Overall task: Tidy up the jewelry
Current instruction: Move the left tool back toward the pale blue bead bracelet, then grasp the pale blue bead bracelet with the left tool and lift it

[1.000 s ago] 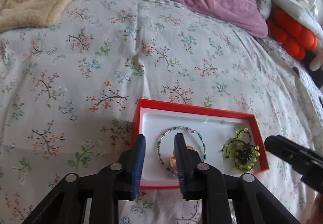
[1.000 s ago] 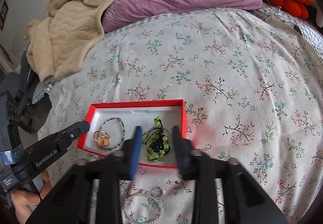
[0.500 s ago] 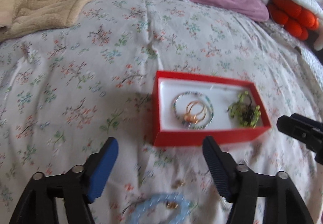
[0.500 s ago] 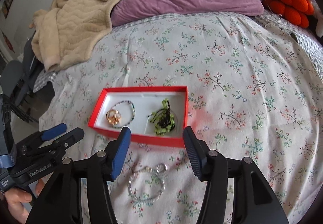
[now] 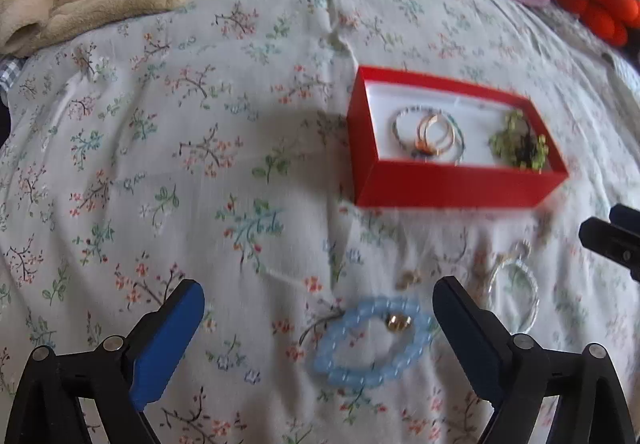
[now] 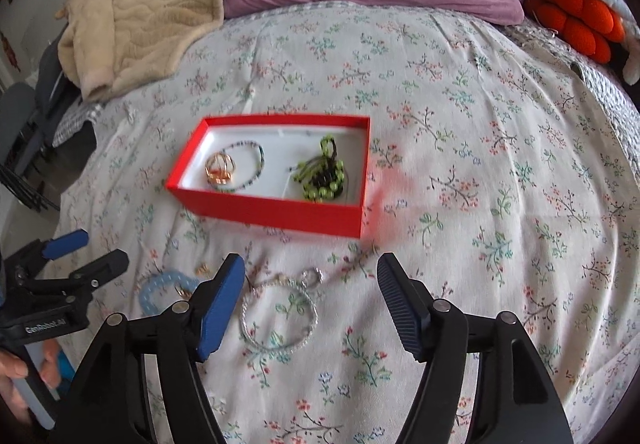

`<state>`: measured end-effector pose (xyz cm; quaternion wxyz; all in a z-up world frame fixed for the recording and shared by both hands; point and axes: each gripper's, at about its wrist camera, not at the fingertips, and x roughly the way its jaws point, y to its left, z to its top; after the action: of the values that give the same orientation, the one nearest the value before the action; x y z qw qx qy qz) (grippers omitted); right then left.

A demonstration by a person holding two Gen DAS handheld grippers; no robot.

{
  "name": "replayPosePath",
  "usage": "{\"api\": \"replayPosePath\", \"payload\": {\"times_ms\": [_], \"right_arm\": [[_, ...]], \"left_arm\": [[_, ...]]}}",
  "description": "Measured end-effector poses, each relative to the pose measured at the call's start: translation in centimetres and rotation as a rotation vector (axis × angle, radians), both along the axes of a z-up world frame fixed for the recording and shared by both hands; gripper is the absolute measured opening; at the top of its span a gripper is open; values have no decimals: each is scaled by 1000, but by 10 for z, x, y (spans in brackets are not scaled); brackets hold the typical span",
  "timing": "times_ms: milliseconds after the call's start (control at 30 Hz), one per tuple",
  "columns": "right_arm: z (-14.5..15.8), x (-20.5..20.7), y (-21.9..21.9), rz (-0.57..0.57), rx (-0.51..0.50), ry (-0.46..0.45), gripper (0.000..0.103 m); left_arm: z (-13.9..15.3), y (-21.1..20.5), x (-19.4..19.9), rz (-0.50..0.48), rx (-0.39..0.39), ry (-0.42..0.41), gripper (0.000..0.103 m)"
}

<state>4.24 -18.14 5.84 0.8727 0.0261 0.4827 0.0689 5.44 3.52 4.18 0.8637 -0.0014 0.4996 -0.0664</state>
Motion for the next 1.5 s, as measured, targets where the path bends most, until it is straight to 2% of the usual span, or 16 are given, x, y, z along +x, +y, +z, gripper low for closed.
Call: {"api": "replayPosePath", "payload": {"times_ms": [167,433,700,1033,1133,1233,1500], "right_arm": [[-17,-7,0,12,-41,31,74],[-48,-23,-5,64,-151,63,76],[-72,-30,-14,69,-127,90,76],[-77,-32,3,147,-159,30,82],[-78,-31,11,180,-169,25,83],[-78,-31,17,201,-173,24,83],[-78,-28,26,234,-107,49,83]], "left_arm": [[-11,-1,-15,-35,47,-5,96],[-30,5,-36,-96,75,-21,96],[-50,3,-42,-178,54,-19,96],[-64,-17,-41,-325,40,-54,95],[-64,-23,-39,-350,51,-60,88],[-61,-22,-36,-353,28,-53,80],[-55,-1,-26,-304,-105,-9,49]]}}
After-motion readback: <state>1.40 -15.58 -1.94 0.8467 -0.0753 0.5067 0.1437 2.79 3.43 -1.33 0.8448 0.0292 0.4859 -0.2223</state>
